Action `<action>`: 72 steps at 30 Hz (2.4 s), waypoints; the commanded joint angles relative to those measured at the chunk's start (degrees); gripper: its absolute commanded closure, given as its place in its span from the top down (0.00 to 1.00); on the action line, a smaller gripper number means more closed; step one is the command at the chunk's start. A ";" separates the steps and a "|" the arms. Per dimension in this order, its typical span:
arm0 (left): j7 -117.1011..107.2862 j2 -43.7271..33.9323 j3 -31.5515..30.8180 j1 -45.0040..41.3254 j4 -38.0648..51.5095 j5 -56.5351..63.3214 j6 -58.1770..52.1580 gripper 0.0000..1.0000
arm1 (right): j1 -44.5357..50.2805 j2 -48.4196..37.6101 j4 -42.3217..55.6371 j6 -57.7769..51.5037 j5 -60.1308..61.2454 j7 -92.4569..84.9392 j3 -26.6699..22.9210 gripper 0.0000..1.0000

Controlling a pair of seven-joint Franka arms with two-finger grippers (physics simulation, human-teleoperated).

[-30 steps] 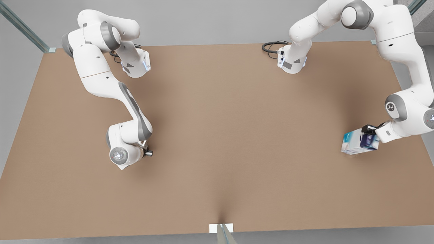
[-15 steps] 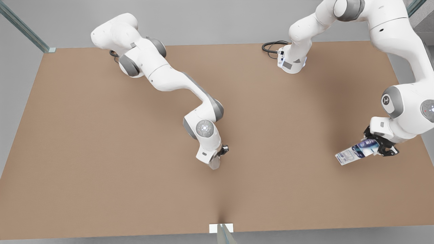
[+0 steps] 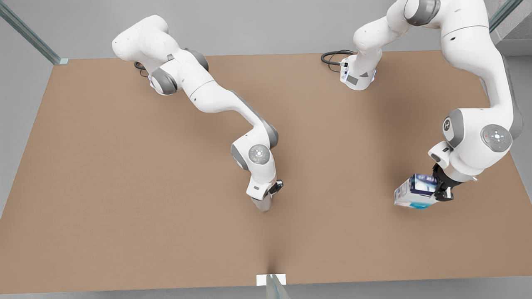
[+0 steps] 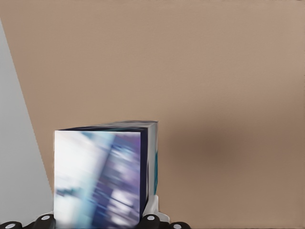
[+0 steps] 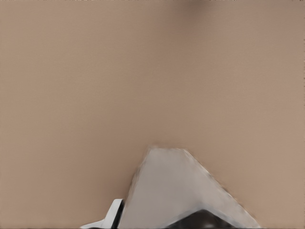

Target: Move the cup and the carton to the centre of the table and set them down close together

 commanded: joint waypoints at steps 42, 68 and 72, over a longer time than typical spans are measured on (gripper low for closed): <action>-61.81 12.75 0.53 -49.13 21.19 -3.22 -16.57 0.49 | -30.39 -54.44 -41.04 -25.27 -16.34 -25.31 3.34 1.00; -71.31 13.54 0.53 -53.18 0.36 11.90 6.02 0.57 | -30.39 -54.35 -41.48 -25.10 -16.17 -25.31 3.34 1.00; -71.40 13.63 0.53 -53.09 0.27 11.89 6.37 0.99 | -30.31 -54.35 -41.48 -25.18 -16.08 -25.31 3.43 1.00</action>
